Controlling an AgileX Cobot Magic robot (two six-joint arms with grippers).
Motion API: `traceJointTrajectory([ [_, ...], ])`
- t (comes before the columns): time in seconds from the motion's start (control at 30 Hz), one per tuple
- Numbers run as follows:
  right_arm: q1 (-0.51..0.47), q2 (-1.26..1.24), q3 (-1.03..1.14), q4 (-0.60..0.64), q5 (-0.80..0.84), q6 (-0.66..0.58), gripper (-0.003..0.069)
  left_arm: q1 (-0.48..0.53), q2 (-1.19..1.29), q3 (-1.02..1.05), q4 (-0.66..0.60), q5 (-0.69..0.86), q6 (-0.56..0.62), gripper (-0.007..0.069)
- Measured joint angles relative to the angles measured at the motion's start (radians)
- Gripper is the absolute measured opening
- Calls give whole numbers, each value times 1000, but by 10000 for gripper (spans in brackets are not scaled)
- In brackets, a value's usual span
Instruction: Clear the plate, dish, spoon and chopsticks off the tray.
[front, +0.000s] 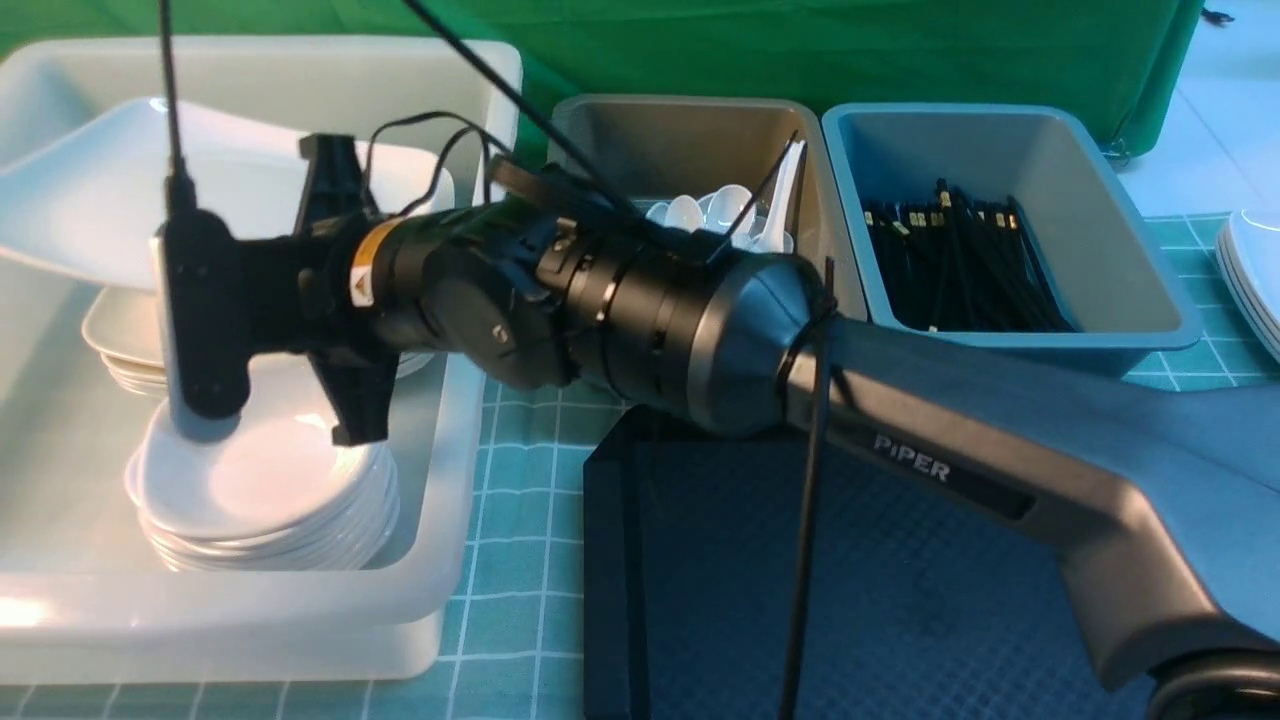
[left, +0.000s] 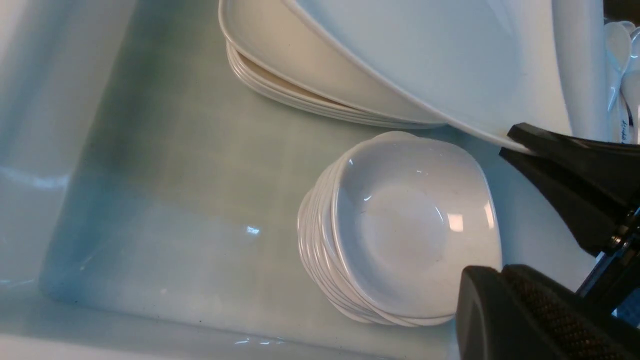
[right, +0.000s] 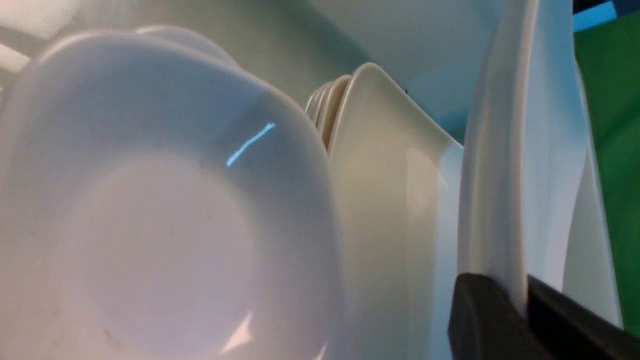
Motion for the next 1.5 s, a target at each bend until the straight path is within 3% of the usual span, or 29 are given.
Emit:
traceJointTrajectory([
  [0.4,1,41,0,-1,-7,27,78,0,0,0,-4,0,3,10],
  [0.67,1,41,0,-10,-40,45,231,0,0,0,-4,2,3,10],
  [1.2,-17,34,-2,-10,-59,193,241,-6,0,0,-5,8,11,10],
  [1.37,-41,-45,-2,-10,27,383,194,-95,0,0,0,5,38,10],
  [1.5,-104,-228,-2,-10,251,622,43,-240,0,0,51,-9,66,10],
])
